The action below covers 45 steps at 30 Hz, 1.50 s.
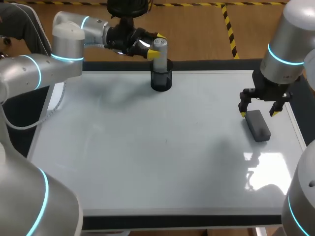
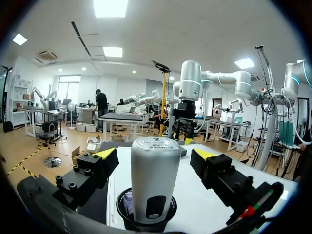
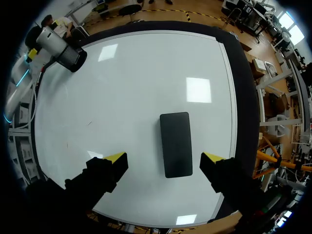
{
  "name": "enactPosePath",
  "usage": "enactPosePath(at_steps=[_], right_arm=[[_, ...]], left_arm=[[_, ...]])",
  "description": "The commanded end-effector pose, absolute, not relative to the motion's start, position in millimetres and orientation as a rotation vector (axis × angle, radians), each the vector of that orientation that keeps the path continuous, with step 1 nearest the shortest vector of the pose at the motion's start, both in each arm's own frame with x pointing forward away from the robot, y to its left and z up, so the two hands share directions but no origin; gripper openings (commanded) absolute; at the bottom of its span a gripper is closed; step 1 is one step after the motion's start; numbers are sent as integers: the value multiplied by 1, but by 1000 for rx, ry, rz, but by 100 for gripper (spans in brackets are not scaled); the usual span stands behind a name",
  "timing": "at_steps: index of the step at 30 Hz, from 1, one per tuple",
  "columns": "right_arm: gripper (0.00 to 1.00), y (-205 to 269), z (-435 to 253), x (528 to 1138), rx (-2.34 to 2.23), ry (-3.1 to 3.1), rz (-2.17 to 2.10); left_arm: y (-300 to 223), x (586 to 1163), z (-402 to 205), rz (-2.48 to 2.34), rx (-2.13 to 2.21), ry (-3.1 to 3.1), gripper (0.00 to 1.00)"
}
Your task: Pick up the inspection probe, press it on each red-marked spot on the whiteboard one by one, put down the probe, pick up the eraser, and wipe off all the red marks.
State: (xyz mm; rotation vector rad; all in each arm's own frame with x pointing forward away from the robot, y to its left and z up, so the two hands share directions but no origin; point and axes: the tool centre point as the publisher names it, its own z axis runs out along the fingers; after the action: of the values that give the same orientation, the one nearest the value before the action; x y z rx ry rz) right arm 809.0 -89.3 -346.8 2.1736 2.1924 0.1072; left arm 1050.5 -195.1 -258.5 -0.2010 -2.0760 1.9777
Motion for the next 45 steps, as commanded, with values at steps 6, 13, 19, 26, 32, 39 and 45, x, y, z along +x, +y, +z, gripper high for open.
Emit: enactPosePath(at_steps=[6,13,19,26,32,39,45], right_arm=[[100,-90,-346,808,2173,2193,110],[100,-90,-346,808,2173,2193,110],[100,-90,-346,808,2173,2193,110],[100,-90,-346,808,2173,2193,110],[100,-90,-346,808,2173,2193,110],[100,-90,-346,808,2173,2193,110],[100,-90,-346,808,2173,2193,110]], left_arm=[[-178,1043,-253,2020,-145,-2120,100],[-164,1042,-253,2036,-128,-2126,100],[-153,1037,-256,2054,-99,-2131,100],[-135,1031,-257,2067,-58,-2150,100],[-124,1028,-259,2079,-19,-2168,100],[-116,1024,-257,2094,8,-2183,100],[-114,1026,-256,2100,28,-2195,100]])
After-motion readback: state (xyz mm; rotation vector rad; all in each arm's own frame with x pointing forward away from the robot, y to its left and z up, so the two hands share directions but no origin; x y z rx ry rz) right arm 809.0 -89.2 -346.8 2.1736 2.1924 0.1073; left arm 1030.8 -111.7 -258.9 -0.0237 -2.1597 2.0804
